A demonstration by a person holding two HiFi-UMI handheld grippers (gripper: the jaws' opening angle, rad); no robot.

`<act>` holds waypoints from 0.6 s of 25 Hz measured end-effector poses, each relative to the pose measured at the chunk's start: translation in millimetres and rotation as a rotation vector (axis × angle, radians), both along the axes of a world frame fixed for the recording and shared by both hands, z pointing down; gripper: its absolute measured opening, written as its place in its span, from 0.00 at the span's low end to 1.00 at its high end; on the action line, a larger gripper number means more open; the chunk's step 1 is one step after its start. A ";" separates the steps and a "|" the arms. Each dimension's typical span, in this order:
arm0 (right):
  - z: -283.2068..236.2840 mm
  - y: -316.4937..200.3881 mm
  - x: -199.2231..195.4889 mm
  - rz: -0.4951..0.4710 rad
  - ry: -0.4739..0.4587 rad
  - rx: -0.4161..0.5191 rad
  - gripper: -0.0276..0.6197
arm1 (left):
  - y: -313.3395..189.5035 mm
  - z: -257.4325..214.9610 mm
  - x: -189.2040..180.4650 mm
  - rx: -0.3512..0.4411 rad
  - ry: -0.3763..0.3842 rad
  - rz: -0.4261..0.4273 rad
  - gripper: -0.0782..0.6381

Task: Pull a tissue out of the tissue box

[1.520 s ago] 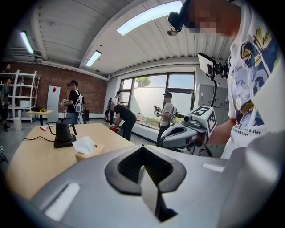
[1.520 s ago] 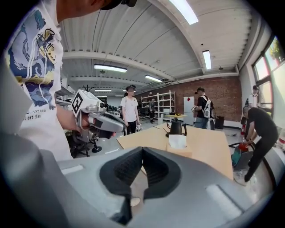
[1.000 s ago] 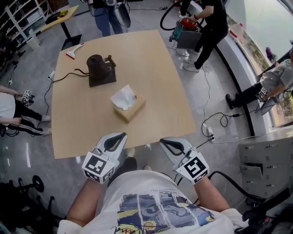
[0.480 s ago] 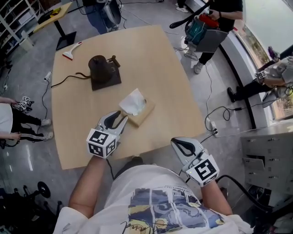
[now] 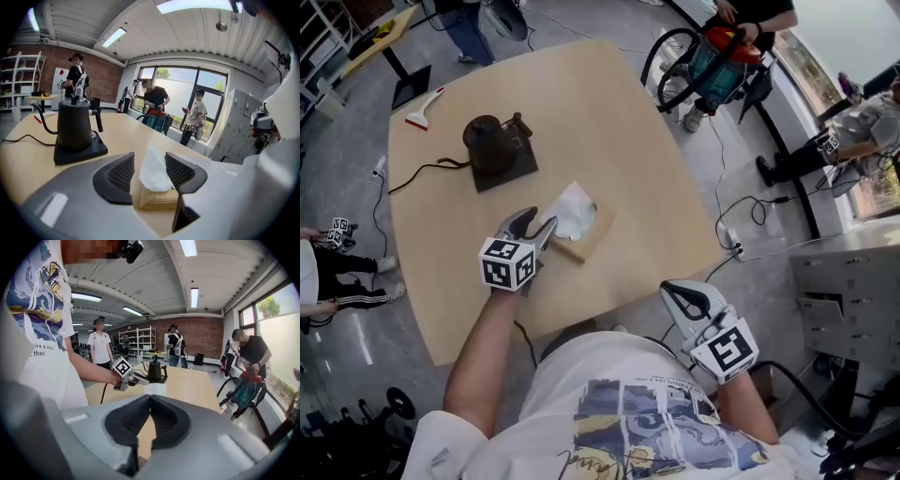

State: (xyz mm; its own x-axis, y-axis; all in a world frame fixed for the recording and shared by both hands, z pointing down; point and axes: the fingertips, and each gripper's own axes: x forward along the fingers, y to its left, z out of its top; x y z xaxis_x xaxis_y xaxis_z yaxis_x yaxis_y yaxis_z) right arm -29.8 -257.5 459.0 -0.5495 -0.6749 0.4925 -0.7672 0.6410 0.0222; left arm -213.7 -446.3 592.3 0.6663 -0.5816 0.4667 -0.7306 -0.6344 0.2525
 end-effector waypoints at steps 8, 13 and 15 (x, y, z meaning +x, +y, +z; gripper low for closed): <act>10.7 4.6 7.8 0.051 0.015 -0.034 0.05 | -9.3 42.4 17.3 -0.112 0.040 0.044 0.42; 9.0 3.3 9.6 0.071 0.022 -0.051 0.05 | -14.6 41.1 28.1 -0.122 0.055 0.065 0.38; 8.9 3.8 9.2 0.087 0.009 -0.064 0.05 | -15.1 39.6 31.0 -0.114 0.052 0.068 0.33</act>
State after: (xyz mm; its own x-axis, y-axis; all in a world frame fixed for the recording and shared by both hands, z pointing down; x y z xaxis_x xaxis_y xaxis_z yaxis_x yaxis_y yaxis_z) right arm -20.6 -253.7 468.0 -0.4852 -0.6868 0.5411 -0.8203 0.5719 -0.0096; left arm -182.7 -461.4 631.9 0.7274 -0.4793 0.4910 -0.6708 -0.6473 0.3619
